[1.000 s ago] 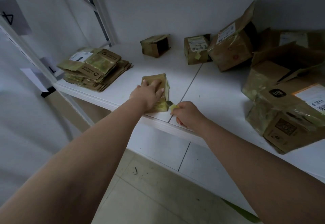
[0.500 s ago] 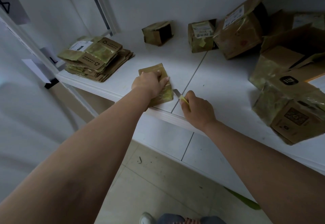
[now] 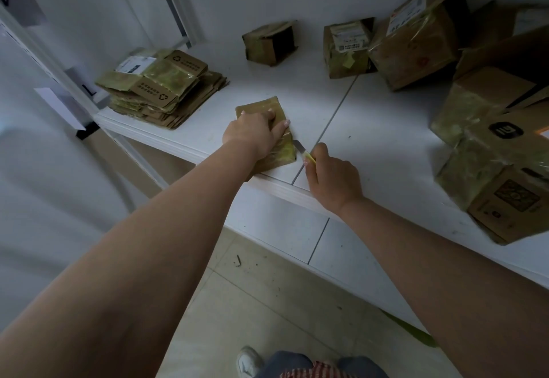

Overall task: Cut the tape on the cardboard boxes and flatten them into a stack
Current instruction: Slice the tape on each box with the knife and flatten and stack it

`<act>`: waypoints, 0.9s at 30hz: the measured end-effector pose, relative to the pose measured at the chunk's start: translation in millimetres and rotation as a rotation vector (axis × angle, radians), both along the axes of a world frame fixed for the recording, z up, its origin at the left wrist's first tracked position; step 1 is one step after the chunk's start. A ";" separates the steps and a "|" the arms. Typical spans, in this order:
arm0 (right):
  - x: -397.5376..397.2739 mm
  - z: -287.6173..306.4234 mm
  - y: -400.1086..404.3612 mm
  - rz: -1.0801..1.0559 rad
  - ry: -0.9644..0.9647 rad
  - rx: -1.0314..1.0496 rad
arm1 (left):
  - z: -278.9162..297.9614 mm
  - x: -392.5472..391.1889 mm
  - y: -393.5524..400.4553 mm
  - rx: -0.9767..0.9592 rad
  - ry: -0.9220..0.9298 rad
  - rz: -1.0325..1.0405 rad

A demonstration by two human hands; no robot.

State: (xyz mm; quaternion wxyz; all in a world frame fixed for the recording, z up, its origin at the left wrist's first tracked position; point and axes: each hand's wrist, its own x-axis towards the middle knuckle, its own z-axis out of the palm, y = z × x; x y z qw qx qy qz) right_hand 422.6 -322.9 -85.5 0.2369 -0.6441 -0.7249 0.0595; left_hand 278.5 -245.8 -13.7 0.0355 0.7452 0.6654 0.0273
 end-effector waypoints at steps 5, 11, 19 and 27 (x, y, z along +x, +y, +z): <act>-1.8 -1.1 3.8 -0.003 -0.011 0.016 | -1.3 -3.1 2.6 0.009 0.032 -0.009; -0.1 -1.7 4.3 0.013 0.001 0.023 | -0.1 -3.5 3.9 0.024 0.050 -0.032; -2.4 2.3 8.7 0.024 -0.087 -0.042 | 1.1 -2.5 4.1 0.015 0.069 -0.033; 4.5 5.8 7.5 0.072 -0.217 -0.111 | 9.9 -1.1 3.9 -0.017 0.031 -0.039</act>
